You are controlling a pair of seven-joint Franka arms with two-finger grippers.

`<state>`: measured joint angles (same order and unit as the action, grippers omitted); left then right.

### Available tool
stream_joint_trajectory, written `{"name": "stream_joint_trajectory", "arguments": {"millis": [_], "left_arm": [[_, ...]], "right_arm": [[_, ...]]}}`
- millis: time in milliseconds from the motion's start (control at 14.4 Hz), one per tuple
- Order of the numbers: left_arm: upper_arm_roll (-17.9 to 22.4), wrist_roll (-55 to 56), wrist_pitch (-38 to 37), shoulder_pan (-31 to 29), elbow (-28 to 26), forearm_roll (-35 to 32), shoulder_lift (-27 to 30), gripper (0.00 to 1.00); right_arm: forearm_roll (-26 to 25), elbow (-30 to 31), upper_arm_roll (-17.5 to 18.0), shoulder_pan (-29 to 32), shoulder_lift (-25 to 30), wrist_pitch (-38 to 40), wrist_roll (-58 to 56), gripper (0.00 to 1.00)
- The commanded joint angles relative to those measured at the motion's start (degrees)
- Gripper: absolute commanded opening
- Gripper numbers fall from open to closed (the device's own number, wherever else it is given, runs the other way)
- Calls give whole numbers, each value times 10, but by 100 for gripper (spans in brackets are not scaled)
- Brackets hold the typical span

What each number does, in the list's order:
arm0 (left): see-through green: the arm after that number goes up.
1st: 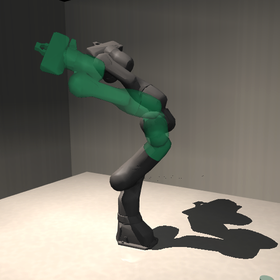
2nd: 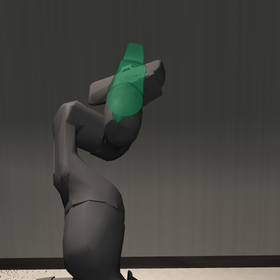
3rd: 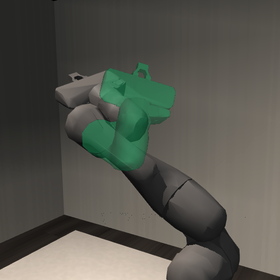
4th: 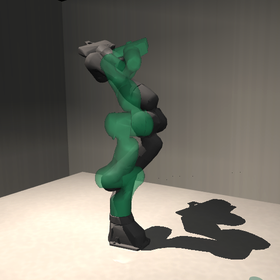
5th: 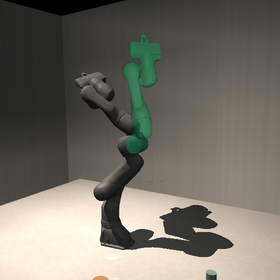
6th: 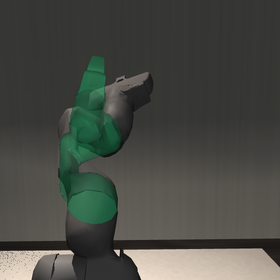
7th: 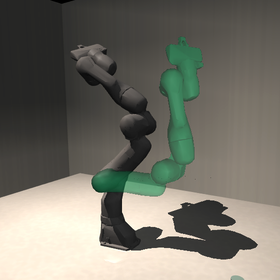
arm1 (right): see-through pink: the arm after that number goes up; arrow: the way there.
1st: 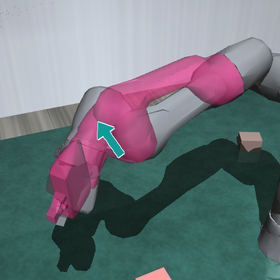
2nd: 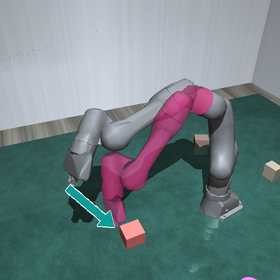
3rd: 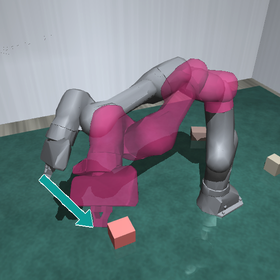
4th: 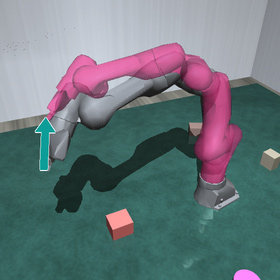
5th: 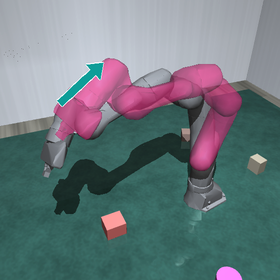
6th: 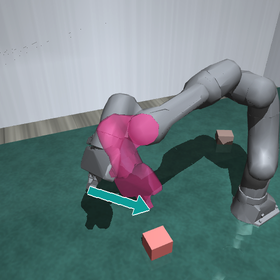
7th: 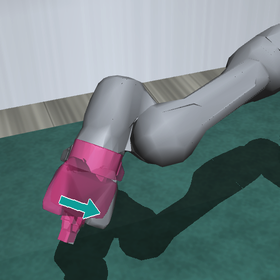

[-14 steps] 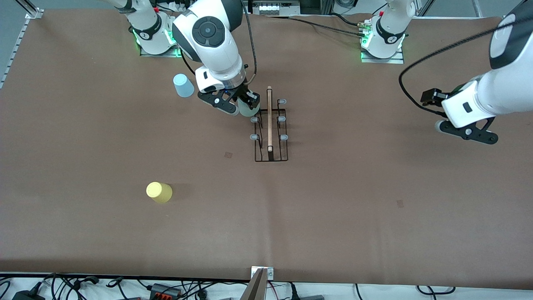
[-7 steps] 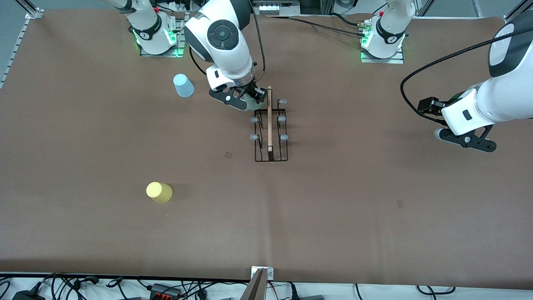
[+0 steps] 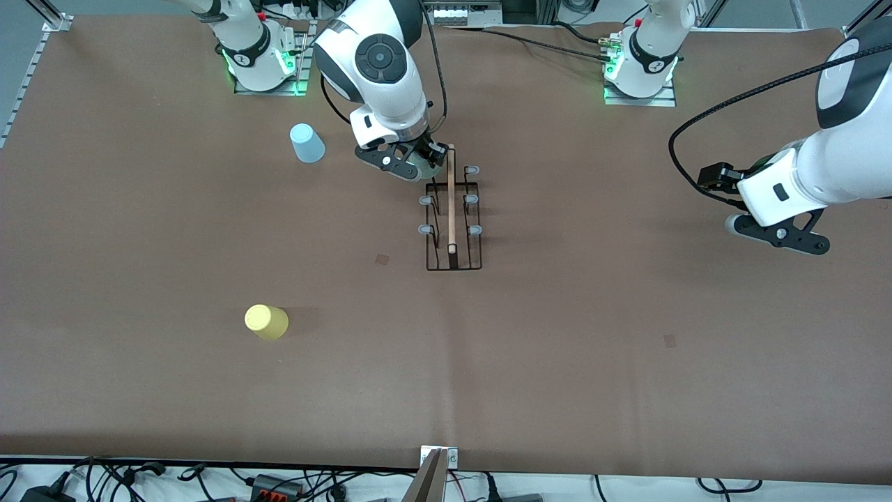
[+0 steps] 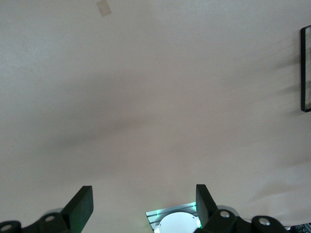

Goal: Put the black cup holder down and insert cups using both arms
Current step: 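Lower the mint cup onto a holder peg and open the right gripper, then move the right gripper to the yellow cup and grasp it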

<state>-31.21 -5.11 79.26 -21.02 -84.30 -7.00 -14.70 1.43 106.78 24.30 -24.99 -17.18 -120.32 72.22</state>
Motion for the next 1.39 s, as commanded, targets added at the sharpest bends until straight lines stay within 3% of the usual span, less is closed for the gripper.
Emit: {"name": "stream_joint_trajectory", "arguments": {"millis": [0,416,763,1110,1318], "left_arm": [[-3,2,3,-3,1,10,6,93],[-3,3,4,0,4,9,6,93],[-3,4,4,1,4,9,6,93],[-4,3,4,0,4,10,6,93],[-4,4,4,1,4,10,6,93]], "right_arm": [[6,8,5,2,3,-7,8,100],[5,-13,4,48,28,3,-29,100],[-4,-7,-2,206,48,29,-353,100],[-41,-14,-42,281,-14,-57,-570,100],[-145,-56,-43,300,-99,-92,-617,100]]}}
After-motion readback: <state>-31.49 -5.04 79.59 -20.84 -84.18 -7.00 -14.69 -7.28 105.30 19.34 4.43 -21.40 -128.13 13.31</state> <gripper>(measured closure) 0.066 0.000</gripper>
